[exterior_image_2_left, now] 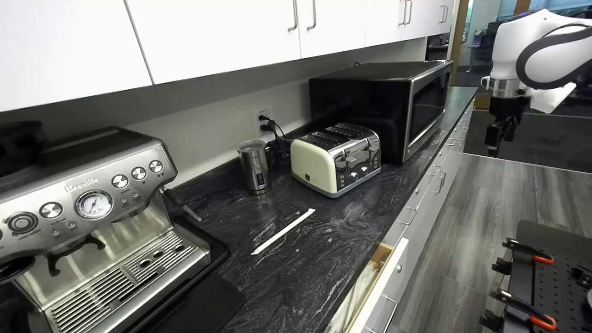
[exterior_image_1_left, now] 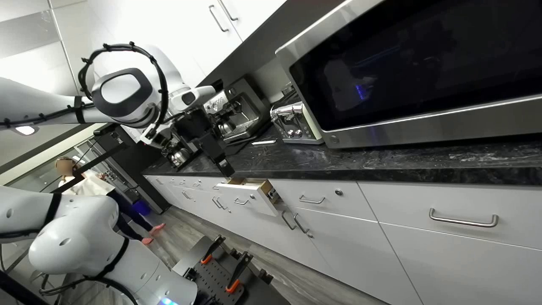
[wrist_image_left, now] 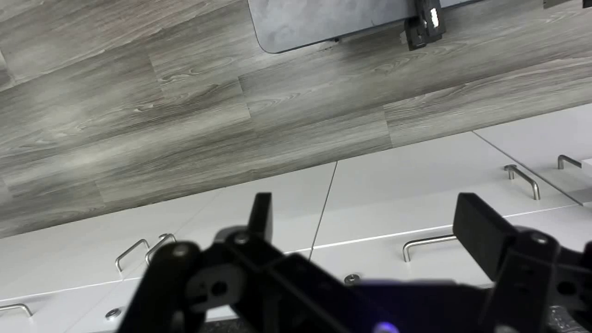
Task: Open the drawer
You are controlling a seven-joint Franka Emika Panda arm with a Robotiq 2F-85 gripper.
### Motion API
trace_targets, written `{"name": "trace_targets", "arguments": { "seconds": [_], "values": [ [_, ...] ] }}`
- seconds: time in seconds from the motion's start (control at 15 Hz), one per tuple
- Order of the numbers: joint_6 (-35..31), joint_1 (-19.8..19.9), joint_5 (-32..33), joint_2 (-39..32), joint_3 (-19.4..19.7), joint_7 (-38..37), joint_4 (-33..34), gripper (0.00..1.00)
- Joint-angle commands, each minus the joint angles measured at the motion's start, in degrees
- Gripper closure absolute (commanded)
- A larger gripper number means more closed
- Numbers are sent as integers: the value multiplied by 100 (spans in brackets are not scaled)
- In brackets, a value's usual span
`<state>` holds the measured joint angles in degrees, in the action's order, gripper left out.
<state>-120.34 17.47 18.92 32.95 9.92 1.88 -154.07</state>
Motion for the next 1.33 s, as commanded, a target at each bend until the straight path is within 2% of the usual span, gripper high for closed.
{"name": "trace_targets", "arguments": {
  "seconds": [0.0, 0.33, 0.47, 0.67, 0.73, 0.87, 1.13, 1.27],
  "values": [
    [153, -179, -91, 223, -63, 84, -26, 0],
    [795, -1003, -793, 1442, -764, -208, -376, 0],
    [1209, -1487, -1309, 1849, -1105, -332, -449, 0],
    [1434, -2381, -1865, 2367, -1745, -380, -701, 0],
    [1300, -1992, -1618, 1910, -1481, -312, -436, 0],
    [1367, -2391, -1783, 2195, -1762, -428, -580, 0],
    [1263, -2357, -1763, 2220, -1784, -534, -599, 0],
    [913, -2556, -2446, 1914, -1808, -880, -388, 0]
  ]
}}
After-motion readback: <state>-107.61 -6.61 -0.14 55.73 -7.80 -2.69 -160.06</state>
